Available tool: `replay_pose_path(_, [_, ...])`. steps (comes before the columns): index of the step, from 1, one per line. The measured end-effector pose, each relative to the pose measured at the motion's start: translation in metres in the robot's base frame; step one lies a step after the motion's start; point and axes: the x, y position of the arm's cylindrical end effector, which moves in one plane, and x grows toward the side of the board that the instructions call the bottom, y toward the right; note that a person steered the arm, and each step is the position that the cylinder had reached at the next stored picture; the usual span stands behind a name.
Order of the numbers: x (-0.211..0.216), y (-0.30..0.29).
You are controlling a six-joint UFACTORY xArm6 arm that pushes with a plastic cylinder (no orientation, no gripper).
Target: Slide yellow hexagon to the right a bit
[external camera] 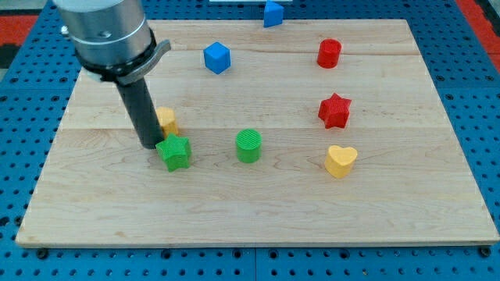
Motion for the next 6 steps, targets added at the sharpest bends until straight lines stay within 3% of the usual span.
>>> replay_pose_path(1, [-0.034, 0.011])
replay_pose_path(3, [-0.056, -0.016])
replay_pose_path(6, [-0.11, 0.187])
